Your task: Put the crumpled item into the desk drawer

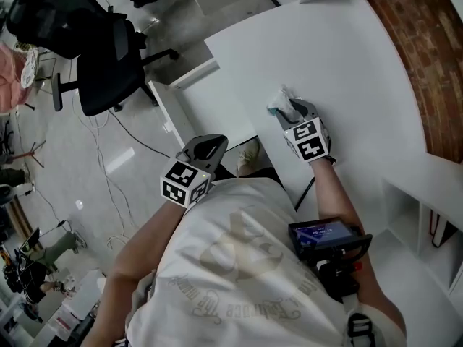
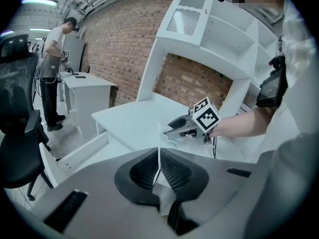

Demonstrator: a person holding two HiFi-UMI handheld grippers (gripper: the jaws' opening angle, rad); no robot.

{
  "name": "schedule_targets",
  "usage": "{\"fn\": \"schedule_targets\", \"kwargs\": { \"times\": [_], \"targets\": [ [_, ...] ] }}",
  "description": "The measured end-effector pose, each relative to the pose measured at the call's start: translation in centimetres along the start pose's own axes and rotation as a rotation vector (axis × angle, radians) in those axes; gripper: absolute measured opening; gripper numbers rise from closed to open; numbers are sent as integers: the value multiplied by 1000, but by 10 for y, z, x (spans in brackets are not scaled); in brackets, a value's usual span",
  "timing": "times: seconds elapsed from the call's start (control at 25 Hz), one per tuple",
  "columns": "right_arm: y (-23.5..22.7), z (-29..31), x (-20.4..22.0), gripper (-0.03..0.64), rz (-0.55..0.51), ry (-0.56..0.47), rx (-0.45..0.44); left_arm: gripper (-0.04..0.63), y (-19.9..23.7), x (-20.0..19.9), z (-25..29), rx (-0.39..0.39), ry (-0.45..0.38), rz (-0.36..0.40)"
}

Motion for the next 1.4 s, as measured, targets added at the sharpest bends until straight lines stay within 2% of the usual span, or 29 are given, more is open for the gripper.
{"fn": "schedule_targets", "kwargs": {
  "times": [0.48, 0.76, 1.08, 1.4],
  "targets": [
    [20, 7, -31, 196, -17, -51, -83, 29, 15, 6, -10, -44, 14, -44],
    [31, 17, -45, 196, -52, -60, -125, 29, 25, 8, -13, -85, -7, -88],
    [60, 24, -62, 196, -97, -59, -191, 29, 35, 28, -35, -131, -23, -157],
    [95, 33, -84, 196, -158, -34, -216, 29, 56, 45, -59, -148, -50, -210]
  ]
}}
Point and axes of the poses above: the fingertips, and each gripper's own axes: z forward along the fingers, y to its left, x out of its underside, the point moved 2 cm from there along -z, backward along the fingers, and after that the axes turned 10 degrees about y, right-handed, at the moved point
